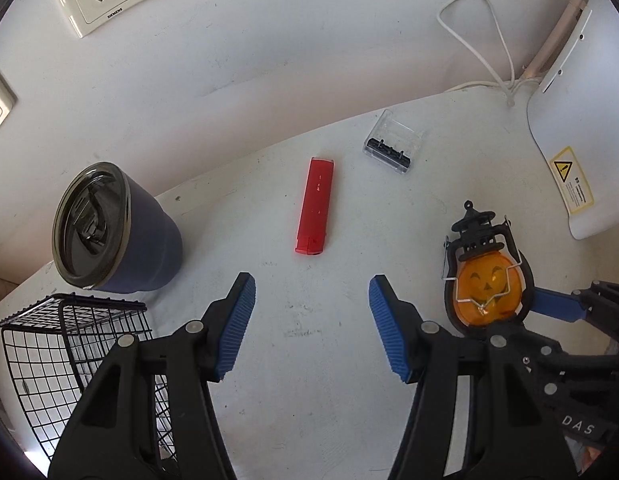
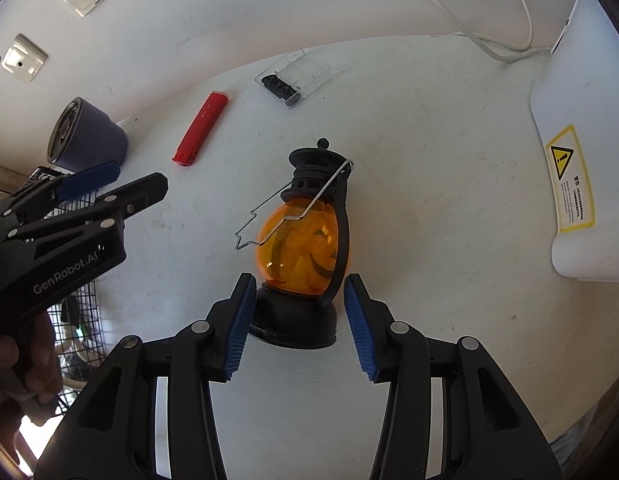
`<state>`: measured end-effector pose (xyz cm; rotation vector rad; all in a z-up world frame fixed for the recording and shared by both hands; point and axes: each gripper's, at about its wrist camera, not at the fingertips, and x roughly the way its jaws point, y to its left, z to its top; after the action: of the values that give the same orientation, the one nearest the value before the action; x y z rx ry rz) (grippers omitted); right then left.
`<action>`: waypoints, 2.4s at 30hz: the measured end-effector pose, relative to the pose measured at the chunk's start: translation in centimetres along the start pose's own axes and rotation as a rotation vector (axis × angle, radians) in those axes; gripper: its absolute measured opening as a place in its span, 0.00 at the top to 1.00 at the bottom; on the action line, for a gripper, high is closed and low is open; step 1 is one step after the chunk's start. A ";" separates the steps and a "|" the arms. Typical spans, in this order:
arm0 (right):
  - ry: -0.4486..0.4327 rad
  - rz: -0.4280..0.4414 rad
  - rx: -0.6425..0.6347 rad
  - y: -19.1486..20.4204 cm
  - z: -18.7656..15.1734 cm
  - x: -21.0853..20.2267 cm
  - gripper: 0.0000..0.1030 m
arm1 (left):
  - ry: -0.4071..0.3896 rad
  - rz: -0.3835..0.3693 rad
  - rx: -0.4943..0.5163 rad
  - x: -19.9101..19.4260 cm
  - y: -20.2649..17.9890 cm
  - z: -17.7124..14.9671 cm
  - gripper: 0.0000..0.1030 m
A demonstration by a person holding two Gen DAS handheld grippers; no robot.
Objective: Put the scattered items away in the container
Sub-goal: 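Grasp the orange lantern with the right tool while the left tool grasps the red lighter, then carry the orange lantern and red lighter over the wire basket with both tools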
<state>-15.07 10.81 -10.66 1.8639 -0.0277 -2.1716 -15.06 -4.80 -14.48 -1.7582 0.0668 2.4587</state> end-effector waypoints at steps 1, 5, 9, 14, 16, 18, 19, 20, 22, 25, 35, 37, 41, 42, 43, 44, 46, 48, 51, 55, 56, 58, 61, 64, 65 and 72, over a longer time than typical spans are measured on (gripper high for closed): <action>0.004 0.000 0.001 0.0 0.0 0.1 0.55 | 0.002 0.001 0.001 0.3 0.0 0.2 0.46; 0.014 0.001 0.007 -0.1 -0.1 0.5 0.55 | 0.008 0.009 0.023 1.5 -0.3 0.8 0.46; 0.021 -0.004 0.002 -0.1 -0.1 0.8 0.54 | 0.014 0.021 0.049 2.5 -0.7 1.2 0.46; 0.030 -0.001 0.006 -0.2 -0.1 1.1 0.53 | 0.022 0.015 0.059 3.4 -1.1 1.4 0.46; 0.031 0.001 0.010 -0.3 -0.1 1.2 0.52 | 0.022 0.014 0.059 3.7 -1.1 1.7 0.46; 0.033 0.000 0.009 -0.3 -0.2 1.4 0.52 | 0.021 0.011 0.061 4.0 -1.1 1.9 0.46; 0.034 0.000 0.008 -0.2 -0.2 1.4 0.51 | 0.021 0.013 0.062 4.1 -1.0 2.1 0.46; 0.035 -0.001 0.007 -0.2 -0.2 1.5 0.51 | 0.022 0.014 0.062 4.3 -0.9 2.2 0.46; 0.036 -0.002 0.007 -0.2 -0.3 1.6 0.50 | 0.024 0.016 0.060 4.6 -0.7 2.5 0.46; 0.036 -0.002 0.006 -0.2 -0.2 1.7 0.50 | 0.031 0.020 0.064 5.2 -0.4 2.7 0.46; 0.040 0.001 -0.003 -0.2 -0.6 2.0 0.49 | 0.025 0.002 0.051 5.5 -0.2 2.8 0.49; 0.034 0.004 -0.007 -0.3 -0.8 2.0 0.49 | 0.021 -0.001 0.050 5.3 -0.2 2.6 0.55; 0.028 0.005 -0.017 -0.2 -1.3 1.9 0.49 | 0.022 -0.004 0.063 4.9 -0.6 2.4 0.66; 0.027 0.004 -0.020 -0.2 -1.4 1.8 0.49 | 0.023 -0.005 0.067 4.9 -0.7 2.3 0.68; 0.026 0.003 -0.024 -0.1 -1.4 1.8 0.49 | 0.024 -0.007 0.072 4.8 -0.8 2.3 0.72; 0.024 0.003 -0.026 -0.1 -1.5 1.8 0.49 | 0.024 -0.008 0.075 4.7 -0.9 2.2 0.75; 0.023 0.004 -0.029 -0.1 -1.6 1.7 0.50 | 0.024 -0.014 0.076 4.6 -1.1 2.0 0.80; 0.021 0.004 -0.030 -0.1 -1.8 1.6 0.50 | 0.024 -0.011 0.078 4.4 -1.3 1.8 0.85; 0.015 0.006 -0.027 -0.2 -2.3 1.3 0.50 | 0.024 -0.001 0.072 4.2 -1.3 1.5 0.85; 0.006 0.006 -0.029 -0.4 -3.1 0.7 0.50 | 0.029 0.028 0.092 3.6 -3.6 0.6 0.86; 0.003 0.006 -0.029 -0.5 -3.3 0.5 0.50 | 0.029 0.030 0.095 3.4 -3.7 0.4 0.86; -0.004 0.008 -0.026 -0.6 -3.6 0.2 0.50 | 0.026 0.031 0.094 2.9 -3.8 -0.1 0.86; -0.013 0.014 -0.029 -0.7 -4.0 -0.3 0.50 | 0.012 0.033 0.088 1.8 -3.9 -0.7 0.86; -0.023 0.019 -0.039 -0.5 -4.4 -0.8 0.51 | 0.000 0.038 0.082 0.6 -4.0 -1.2 0.86; -0.028 0.020 -0.042 -0.5 -4.5 -1.0 0.51 | -0.005 0.041 0.080 0.2 -4.0 -1.4 0.86; -0.067 0.032 -0.060 0.1 -5.8 -3.0 0.51 | -0.041 0.056 0.073 -3.0 -4.3 -3.3 0.86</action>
<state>-9.03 12.29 -8.73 1.7461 -0.0053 -2.1877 -10.44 -1.10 -12.59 -1.6978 0.2017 2.4964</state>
